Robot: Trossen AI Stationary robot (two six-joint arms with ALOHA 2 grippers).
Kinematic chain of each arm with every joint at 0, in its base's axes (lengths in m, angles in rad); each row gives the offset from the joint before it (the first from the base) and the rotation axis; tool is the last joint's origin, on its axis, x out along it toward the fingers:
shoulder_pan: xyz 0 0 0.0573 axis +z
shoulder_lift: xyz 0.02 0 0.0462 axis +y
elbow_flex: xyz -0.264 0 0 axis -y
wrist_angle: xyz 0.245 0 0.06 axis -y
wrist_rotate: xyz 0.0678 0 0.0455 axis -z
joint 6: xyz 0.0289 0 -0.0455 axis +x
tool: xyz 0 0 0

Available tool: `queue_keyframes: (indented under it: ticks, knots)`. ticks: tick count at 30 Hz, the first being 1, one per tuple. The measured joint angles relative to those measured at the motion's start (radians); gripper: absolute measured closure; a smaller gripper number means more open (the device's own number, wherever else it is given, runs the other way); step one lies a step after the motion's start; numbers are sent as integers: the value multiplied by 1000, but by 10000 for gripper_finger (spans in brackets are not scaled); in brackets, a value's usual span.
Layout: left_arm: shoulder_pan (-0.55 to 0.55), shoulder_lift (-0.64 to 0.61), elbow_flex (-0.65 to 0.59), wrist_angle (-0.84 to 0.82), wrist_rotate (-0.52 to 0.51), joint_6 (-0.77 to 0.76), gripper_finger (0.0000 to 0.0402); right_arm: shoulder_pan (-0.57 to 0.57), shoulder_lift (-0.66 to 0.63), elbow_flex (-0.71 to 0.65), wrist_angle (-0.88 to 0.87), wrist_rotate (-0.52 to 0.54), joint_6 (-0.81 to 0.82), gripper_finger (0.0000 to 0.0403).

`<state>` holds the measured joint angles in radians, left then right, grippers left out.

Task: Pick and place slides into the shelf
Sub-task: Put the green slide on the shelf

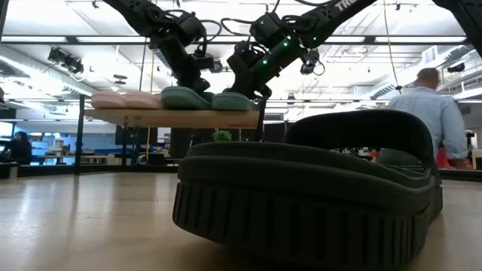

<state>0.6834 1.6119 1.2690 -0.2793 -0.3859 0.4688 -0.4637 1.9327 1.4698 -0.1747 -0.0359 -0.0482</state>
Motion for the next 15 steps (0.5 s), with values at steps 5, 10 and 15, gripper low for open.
queue_keyframes:
  ticks: [5,10,15]
  knots:
    - [-6,-27,0,34,1,4,394,0,-6,-1,-10,10,-8,403]
    - [-9,-56,0,35,1,6,398,-4,-6,-5,50,3,-8,403]
    - [-14,-84,0,35,0,-9,391,-4,-4,-7,79,3,-5,403]
